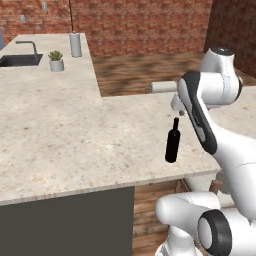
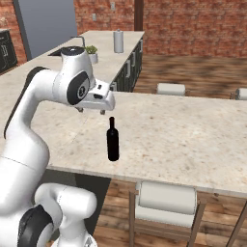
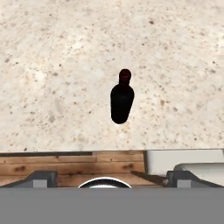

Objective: Move the drinks to the dining counter.

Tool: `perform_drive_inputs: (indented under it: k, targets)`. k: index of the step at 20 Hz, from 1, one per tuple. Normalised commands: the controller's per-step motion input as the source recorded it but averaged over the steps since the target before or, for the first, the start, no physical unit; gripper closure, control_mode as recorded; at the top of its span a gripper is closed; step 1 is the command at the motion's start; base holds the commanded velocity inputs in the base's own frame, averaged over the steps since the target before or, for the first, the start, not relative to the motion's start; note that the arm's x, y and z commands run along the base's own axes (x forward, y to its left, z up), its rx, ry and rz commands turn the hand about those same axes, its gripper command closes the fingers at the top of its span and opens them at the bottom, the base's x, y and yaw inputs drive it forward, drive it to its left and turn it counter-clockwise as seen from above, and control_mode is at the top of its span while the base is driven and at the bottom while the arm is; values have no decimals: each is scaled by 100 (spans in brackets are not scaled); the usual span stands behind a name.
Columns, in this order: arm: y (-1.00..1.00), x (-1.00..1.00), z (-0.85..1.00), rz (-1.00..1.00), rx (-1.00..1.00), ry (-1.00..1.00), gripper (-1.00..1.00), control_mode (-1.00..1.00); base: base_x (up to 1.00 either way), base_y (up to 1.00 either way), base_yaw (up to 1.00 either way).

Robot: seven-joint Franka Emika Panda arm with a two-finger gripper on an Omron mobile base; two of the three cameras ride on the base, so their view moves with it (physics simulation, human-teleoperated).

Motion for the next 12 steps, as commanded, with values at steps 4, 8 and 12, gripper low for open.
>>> perform_drive_inputs:
  k: [4,8,12]
  targets:
    - [33,-81,0,-5,0,12,-100,-100,0,0,0]
    - [11,-48,0,2,0,2,-100,-100,0,0,0]
    - [45,-39,-2,0,0,4,-100,-100,0,0,0]
